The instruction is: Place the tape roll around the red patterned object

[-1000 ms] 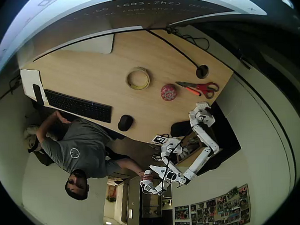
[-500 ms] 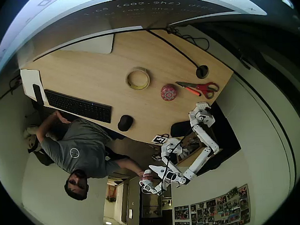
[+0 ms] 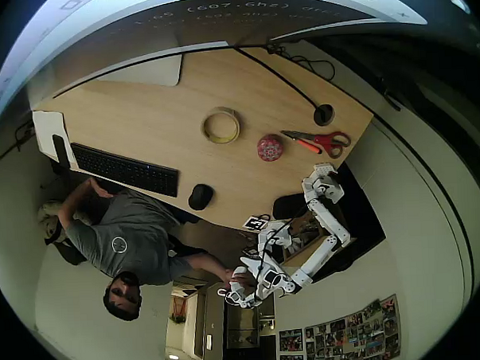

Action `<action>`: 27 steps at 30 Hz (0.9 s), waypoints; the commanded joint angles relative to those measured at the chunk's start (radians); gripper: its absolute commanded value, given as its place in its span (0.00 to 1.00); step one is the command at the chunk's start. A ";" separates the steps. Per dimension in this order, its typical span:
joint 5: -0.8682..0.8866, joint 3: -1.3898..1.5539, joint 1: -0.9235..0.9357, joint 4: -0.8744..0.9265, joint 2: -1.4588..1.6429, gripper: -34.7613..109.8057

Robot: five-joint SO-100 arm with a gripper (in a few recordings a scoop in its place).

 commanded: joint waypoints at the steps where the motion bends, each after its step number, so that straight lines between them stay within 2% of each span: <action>1: -0.002 0.028 -0.003 0.029 0.015 0.63; 5: -0.002 0.043 -0.005 0.035 0.025 0.66; 12: -0.008 0.123 0.078 0.011 0.044 0.67; 16: -0.051 0.242 0.176 -0.064 0.106 0.66; 20: -0.078 0.399 0.295 -0.135 0.222 0.61; 27: -0.133 0.502 0.557 -0.097 0.196 0.59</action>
